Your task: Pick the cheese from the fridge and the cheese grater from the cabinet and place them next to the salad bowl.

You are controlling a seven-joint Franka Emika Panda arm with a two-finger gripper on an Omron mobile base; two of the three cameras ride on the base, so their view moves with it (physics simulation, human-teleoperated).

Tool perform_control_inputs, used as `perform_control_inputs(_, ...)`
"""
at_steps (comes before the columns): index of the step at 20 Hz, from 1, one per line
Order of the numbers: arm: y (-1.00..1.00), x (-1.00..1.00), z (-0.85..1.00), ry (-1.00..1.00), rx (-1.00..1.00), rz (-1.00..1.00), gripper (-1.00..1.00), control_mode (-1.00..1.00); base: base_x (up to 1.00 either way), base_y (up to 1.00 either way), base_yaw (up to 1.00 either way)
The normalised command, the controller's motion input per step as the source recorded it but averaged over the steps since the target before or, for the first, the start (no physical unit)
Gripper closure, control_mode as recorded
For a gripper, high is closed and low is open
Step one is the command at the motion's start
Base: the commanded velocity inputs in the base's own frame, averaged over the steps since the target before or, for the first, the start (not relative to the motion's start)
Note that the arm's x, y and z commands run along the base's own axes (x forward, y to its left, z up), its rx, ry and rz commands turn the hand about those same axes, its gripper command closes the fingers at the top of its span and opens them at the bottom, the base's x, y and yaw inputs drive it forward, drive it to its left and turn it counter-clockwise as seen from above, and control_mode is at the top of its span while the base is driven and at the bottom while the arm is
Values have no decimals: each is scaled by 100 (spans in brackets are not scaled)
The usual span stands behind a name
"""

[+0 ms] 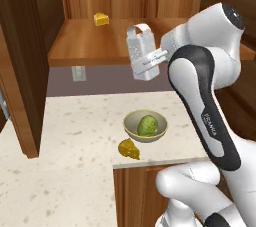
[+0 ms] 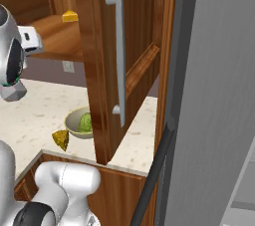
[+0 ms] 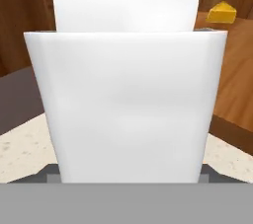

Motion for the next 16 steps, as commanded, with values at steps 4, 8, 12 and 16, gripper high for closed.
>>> perform_control_inputs(4, -31, -61, -31, 0, 0, -33, 100, -100, 0, 0, 0)
perform_control_inputs(8, -32, -54, -37, 0, -1, -37, 100, -100, 0, 0, 0)
perform_control_inputs(12, -38, -49, -42, 0, 0, -37, 100, -100, 0, 0, 0)
perform_control_inputs(16, -66, -36, -46, 0, -1, -17, 100, -100, 0, 0, 0)
